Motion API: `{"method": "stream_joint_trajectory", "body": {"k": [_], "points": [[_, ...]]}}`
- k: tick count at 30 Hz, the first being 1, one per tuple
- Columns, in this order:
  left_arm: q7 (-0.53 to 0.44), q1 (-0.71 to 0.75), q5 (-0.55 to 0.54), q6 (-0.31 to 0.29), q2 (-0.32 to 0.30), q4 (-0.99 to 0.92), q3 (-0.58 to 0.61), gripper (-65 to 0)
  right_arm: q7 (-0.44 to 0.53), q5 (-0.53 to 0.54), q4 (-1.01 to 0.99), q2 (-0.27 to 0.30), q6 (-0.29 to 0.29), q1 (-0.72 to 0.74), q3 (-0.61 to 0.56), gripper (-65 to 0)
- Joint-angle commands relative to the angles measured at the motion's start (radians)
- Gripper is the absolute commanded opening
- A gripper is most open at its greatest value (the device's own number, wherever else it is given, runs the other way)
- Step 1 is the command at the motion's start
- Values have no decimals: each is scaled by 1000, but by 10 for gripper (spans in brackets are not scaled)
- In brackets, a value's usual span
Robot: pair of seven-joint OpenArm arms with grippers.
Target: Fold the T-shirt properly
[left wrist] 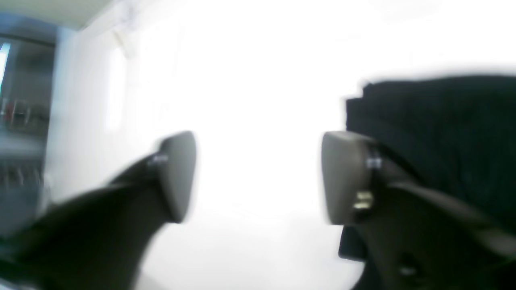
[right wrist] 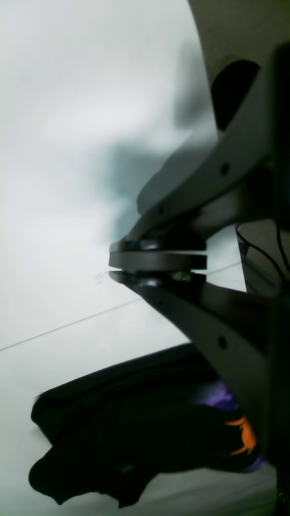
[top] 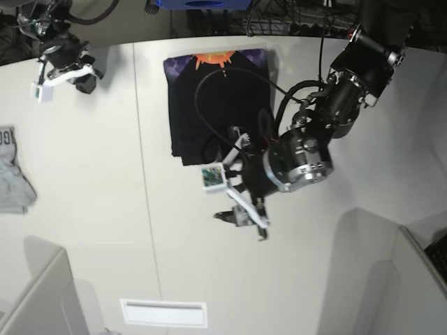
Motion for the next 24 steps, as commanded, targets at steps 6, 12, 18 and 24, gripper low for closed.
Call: {"method": "stream_joint_trajectory", "body": {"k": [6, 12, 18, 24], "points": [[30, 272, -209, 7, -23, 31, -423, -650, 58, 11, 23, 36, 8, -67, 42, -650], [27, 570, -419, 7, -36, 33, -748, -650, 86, 11, 24, 99, 84, -158, 45, -650], [-197, 943, -428, 7, -125, 31, -888, -650, 86, 11, 38, 153, 119, -340, 46, -650], [-398, 1349, -313, 7, -160, 26, -994, -650, 78, 9, 35, 207, 120, -538, 8, -650]]}}
